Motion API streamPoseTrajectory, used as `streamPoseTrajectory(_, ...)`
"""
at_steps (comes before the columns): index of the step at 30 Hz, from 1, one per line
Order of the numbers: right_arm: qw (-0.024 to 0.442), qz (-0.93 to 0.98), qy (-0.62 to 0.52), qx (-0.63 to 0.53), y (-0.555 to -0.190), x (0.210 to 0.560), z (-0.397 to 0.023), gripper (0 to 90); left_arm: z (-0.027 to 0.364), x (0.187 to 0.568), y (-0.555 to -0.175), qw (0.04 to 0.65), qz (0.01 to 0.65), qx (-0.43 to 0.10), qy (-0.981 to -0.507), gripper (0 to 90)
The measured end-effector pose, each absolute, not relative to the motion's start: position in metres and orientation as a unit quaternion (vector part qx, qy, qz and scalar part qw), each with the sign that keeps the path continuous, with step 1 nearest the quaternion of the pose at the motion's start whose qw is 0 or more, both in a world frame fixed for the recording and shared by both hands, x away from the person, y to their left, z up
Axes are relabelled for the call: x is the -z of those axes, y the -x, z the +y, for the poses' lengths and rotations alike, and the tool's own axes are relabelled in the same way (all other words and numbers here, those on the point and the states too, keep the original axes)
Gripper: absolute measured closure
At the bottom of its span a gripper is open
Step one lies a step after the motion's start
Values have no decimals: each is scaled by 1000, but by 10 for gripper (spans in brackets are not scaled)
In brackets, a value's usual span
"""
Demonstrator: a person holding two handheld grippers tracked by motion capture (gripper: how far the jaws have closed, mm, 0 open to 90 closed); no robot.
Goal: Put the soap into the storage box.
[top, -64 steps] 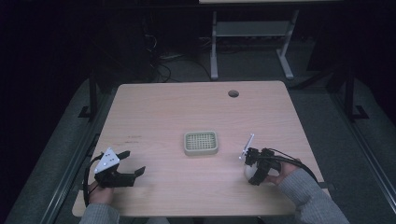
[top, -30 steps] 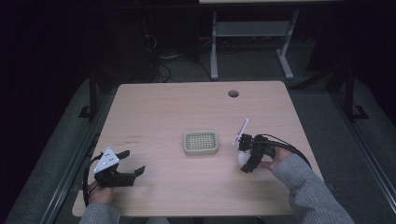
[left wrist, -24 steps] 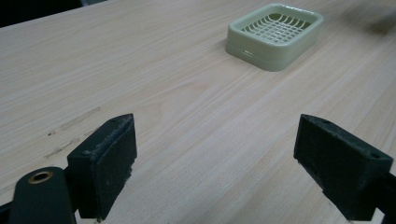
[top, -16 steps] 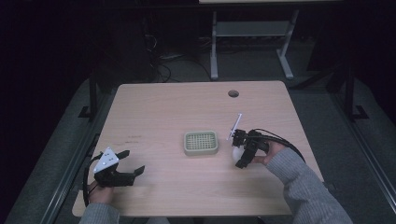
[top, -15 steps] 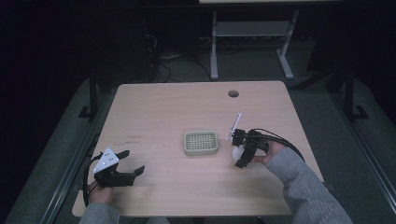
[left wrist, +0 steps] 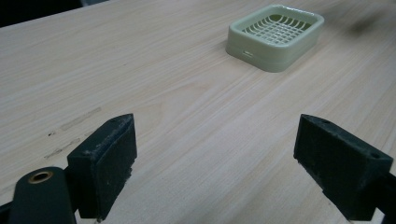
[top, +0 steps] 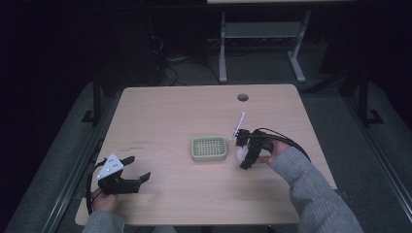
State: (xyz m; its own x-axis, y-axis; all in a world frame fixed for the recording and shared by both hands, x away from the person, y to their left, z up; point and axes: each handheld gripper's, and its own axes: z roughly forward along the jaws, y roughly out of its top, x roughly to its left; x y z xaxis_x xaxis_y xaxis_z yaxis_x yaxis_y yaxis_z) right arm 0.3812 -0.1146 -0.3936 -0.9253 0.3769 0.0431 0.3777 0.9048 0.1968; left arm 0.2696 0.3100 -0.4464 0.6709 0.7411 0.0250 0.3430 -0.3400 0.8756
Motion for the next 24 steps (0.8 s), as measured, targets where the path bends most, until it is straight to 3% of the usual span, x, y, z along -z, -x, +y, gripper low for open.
streamPoseTrajectory(24,4,-980,173,102,-399,383,-87,234,311,446,-270,465,344,-218,-786,128)
